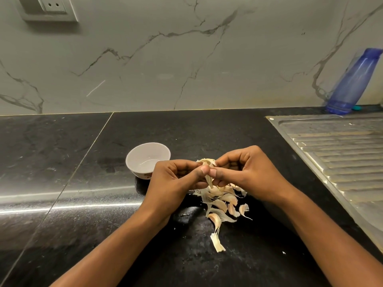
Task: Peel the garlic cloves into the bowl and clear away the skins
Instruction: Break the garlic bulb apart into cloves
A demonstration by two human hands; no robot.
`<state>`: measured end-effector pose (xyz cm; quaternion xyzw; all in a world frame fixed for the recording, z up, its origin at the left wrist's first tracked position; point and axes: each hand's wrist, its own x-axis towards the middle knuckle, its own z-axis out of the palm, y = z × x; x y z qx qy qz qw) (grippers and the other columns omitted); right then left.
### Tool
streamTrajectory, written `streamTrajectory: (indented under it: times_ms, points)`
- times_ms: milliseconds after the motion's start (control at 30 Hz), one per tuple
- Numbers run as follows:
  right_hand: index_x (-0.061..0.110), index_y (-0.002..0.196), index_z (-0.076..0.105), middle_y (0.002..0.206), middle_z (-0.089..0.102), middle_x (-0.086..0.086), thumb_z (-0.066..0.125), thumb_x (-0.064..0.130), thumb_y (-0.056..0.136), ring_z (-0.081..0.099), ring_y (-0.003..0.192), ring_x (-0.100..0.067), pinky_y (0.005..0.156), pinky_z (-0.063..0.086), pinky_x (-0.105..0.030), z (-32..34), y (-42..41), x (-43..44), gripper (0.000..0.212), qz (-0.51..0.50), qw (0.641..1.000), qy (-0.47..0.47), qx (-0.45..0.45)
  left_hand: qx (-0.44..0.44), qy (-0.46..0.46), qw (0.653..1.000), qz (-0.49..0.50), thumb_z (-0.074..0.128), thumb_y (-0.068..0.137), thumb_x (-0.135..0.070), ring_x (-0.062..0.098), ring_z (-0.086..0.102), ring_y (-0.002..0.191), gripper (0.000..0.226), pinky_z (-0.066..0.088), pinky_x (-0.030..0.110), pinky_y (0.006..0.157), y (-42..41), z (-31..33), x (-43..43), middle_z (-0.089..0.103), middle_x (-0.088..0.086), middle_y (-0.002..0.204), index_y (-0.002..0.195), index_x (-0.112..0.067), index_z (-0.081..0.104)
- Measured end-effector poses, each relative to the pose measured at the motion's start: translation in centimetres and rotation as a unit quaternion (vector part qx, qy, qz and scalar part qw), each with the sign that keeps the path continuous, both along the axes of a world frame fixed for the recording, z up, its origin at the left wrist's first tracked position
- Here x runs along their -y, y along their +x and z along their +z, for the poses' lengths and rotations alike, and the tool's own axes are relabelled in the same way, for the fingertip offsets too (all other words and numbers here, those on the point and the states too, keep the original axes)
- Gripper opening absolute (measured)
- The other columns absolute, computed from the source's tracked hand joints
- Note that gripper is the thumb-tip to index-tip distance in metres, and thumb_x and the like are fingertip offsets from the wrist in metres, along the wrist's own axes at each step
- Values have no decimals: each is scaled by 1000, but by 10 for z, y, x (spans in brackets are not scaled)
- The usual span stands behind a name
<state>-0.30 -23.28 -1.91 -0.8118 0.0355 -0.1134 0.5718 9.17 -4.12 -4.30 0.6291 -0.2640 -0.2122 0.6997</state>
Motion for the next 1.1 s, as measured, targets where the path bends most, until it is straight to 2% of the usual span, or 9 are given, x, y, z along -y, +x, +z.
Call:
streamTrajectory:
  times_ms: [200,333,467,667,767,867,933,1033,1100]
  points:
    - [4,105,82,94,82,-12,79,11,91,80,84,-32,76,67,-37,-2,1,1,16,16,1000,11,4,28,5,1000,-3,74,96,-10,38,79,94,16,61,59,92,-2,1,-2,81,16,100,107,0,80]
    - [2,108,81,96,81,-16,79,11,89,79,86,-38,76,67,-37,-1,-1,2,22,16,998,53,9,25,-7,1000,1,71,97,-7,37,79,92,16,63,52,90,-1,3,-3,81,17,97,107,1,80]
    - [3,109,81,97,81,-17,79,17,87,79,86,-36,75,67,-34,4,-1,6,26,16,998,67,-3,9,-14,1000,-4,68,99,-8,35,79,93,17,65,44,89,0,5,-1,81,16,98,108,0,79]
    - [1,105,80,93,79,-18,67,-4,97,76,75,-32,65,64,-31,6,0,8,15,-22,998,55,6,-37,-18,999,-8,63,102,-9,32,79,97,19,65,39,88,-1,6,2,81,15,102,112,-3,78]
    - [4,101,80,90,79,-18,63,-4,99,76,77,-38,65,65,-32,7,1,9,19,-40,999,34,2,-58,-21,998,6,62,103,-7,33,79,96,19,65,36,85,0,6,2,81,16,101,111,-1,77]
    - [8,102,80,86,78,-17,61,-3,100,75,75,-35,60,63,-32,8,-1,14,22,-60,998,14,-4,-71,-16,997,13,62,103,-8,32,79,95,19,65,37,86,1,5,2,81,16,100,110,-2,78]
    - [12,101,81,84,78,-12,64,2,101,77,75,-29,59,64,-35,8,-2,18,20,-76,997,-25,-11,-74,-11,997,14,62,103,-10,32,78,96,19,64,39,88,1,4,2,81,15,100,110,-2,78]
    - [21,93,83,76,77,-3,73,23,99,74,68,-16,60,62,-35,6,-4,17,11,-82,987,-133,-23,-65,3,998,11,65,102,-14,32,78,96,19,64,41,90,1,3,2,81,14,100,110,-3,78]
    - [24,85,83,71,75,-2,73,38,99,73,63,-16,60,63,-40,4,-5,14,22,-79,980,-183,-22,-60,9,998,5,67,100,-15,35,78,97,19,65,41,90,0,2,2,81,15,100,110,-3,79]
